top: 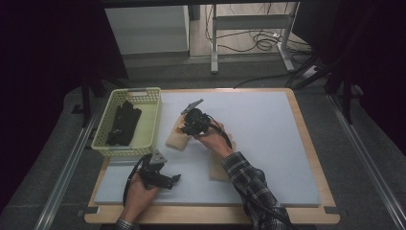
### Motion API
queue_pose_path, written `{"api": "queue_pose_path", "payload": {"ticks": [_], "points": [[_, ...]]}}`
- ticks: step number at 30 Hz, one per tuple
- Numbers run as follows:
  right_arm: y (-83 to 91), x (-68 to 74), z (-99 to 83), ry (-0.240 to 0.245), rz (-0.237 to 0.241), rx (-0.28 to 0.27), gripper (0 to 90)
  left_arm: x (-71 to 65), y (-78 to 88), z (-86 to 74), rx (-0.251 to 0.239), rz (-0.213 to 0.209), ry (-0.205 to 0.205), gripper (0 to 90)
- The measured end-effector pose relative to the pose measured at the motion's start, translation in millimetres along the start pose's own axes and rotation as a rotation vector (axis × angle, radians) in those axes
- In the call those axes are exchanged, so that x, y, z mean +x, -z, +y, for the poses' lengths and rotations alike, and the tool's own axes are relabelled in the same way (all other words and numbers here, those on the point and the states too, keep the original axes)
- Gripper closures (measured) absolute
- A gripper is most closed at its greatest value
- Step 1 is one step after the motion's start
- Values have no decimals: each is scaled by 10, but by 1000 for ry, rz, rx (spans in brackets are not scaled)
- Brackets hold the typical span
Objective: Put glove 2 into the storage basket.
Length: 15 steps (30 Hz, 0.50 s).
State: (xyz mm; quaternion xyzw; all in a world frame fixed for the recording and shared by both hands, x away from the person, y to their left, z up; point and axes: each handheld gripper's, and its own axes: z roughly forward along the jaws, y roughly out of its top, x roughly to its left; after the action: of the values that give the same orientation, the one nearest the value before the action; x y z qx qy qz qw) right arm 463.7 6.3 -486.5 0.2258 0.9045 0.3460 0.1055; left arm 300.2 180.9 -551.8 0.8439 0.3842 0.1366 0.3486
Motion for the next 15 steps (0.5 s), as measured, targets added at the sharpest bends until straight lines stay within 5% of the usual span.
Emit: {"api": "queue_pose_path", "payload": {"ticks": [7, 10, 15], "points": [[-293, -122, -12, -74, -8, -15, 412, 2, 2, -1, 1, -1, -2, 9], [-411, -109, -17, -89, -14, 5, 392, 2, 2, 0, 1, -1, -3, 9], [-560, -54, -11, -105, -92, 38, 442, 3, 2, 0, 1, -1, -3, 9]]}}
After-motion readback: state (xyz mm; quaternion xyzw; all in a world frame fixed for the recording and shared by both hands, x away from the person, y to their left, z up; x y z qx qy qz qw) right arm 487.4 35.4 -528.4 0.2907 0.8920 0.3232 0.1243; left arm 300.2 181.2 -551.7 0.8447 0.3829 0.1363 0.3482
